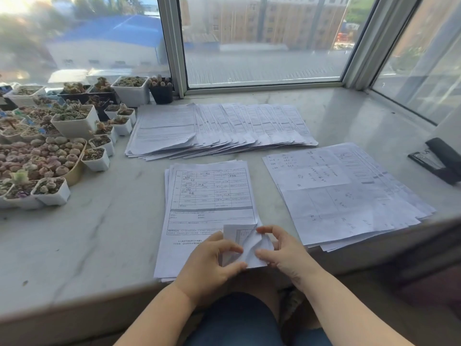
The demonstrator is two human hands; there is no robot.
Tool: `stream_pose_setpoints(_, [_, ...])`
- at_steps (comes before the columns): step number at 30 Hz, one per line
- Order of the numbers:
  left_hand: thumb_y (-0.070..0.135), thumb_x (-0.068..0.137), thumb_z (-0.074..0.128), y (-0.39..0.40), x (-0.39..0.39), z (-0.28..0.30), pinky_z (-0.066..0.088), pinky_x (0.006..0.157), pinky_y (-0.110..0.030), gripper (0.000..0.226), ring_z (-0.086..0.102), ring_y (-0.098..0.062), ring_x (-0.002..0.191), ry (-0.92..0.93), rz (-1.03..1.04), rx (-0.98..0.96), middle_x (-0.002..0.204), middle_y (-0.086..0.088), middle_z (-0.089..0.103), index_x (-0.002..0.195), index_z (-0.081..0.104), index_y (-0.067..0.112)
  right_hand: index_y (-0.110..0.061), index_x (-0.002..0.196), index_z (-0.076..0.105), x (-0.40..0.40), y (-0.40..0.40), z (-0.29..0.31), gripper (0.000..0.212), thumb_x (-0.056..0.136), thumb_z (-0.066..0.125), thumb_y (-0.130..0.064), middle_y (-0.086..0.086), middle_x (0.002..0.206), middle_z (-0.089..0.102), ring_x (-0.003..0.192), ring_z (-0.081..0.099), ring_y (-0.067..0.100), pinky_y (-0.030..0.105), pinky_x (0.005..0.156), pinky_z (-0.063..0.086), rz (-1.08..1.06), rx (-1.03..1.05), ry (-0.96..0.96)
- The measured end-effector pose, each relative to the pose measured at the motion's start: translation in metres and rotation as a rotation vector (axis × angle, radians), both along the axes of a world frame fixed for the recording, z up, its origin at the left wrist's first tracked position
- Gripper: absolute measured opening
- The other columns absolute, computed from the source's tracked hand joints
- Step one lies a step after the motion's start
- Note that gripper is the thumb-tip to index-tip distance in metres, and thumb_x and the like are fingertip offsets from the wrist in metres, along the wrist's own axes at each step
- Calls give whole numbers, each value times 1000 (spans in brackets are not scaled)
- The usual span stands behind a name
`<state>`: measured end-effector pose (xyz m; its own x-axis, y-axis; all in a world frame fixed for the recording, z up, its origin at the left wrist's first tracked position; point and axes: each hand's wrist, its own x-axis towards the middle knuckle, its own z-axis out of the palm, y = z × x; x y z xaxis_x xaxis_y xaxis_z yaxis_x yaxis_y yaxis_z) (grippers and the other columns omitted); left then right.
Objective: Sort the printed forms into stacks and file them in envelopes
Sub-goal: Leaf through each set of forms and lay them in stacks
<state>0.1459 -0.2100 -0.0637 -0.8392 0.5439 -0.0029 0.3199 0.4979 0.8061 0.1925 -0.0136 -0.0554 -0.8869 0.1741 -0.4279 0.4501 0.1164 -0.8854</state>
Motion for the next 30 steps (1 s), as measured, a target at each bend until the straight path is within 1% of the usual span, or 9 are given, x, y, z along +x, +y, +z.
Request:
stream_pose_setpoints(4, [47,71,72,-1,-1,1,43,88,-15,28,54,6,100,12,-10,0,104,21,59,95,72,33,-35,105,53,-4,-3,-1,40,78,77,-19,11,97,68,79,70,21,19,56,52,-57,40,-16])
stream_pose_setpoints(10, [32,82,70,-2,-4,4,44,84,-14,11,58,3,98,-19,-18,47,100,20,63,92,75,33,-16,87,73,-9,0,0,7,82,77,-19,5,90,74,79,69,17,21,55,51,-64,-135,-99])
stream_pose_setpoints(15, [23,92,62,-2,-2,2,45,74,-21,11,59,-5,82,65,45,67,83,13,64,89,72,26,-10,86,76,-12,5,2,14,91,66,-19,3,81,74,79,67,14,23,59,53,-47,-195,-177])
stream_pose_setpoints(17, [16,92,59,0,1,-2,47,72,-25,14,58,-7,75,106,139,108,81,12,63,102,67,22,-8,89,75,-12,6,4,14,92,65,-18,6,87,74,83,68,16,24,60,54,-57,-203,-188])
stream_pose_setpoints(21, [6,91,51,4,9,0,40,66,-9,55,56,-9,72,167,165,118,73,8,57,138,42,33,-8,94,72,-13,4,7,12,91,65,-18,10,96,72,89,67,20,26,62,55,-78,-217,-218])
stream_pose_setpoints(23, [9,88,51,2,9,1,45,81,-11,44,59,-5,90,190,94,122,96,11,65,126,57,32,-8,93,72,-14,2,9,11,90,67,-17,10,93,73,84,68,18,24,58,54,-99,-217,-229])
stream_pose_setpoints(25, [27,85,58,0,8,2,47,81,-20,26,57,-1,90,225,25,52,98,16,62,109,67,28,-8,90,72,-15,-1,10,10,89,69,-17,7,85,74,75,70,15,23,53,53,-123,-205,-226])
stream_pose_setpoints(27, [45,80,63,-1,8,2,44,83,-18,34,54,-1,92,233,-25,-25,100,16,60,109,67,27,-8,90,72,-16,-2,11,11,89,69,-19,7,83,75,73,70,16,23,52,53,-140,-192,-224])
stream_pose_setpoints(30, [40,82,67,-2,5,2,43,85,-18,33,57,-5,95,233,-25,-18,101,12,62,112,68,25,-11,94,71,-16,-1,12,15,92,64,-25,8,89,74,79,69,20,26,55,54,-147,-196,-229])
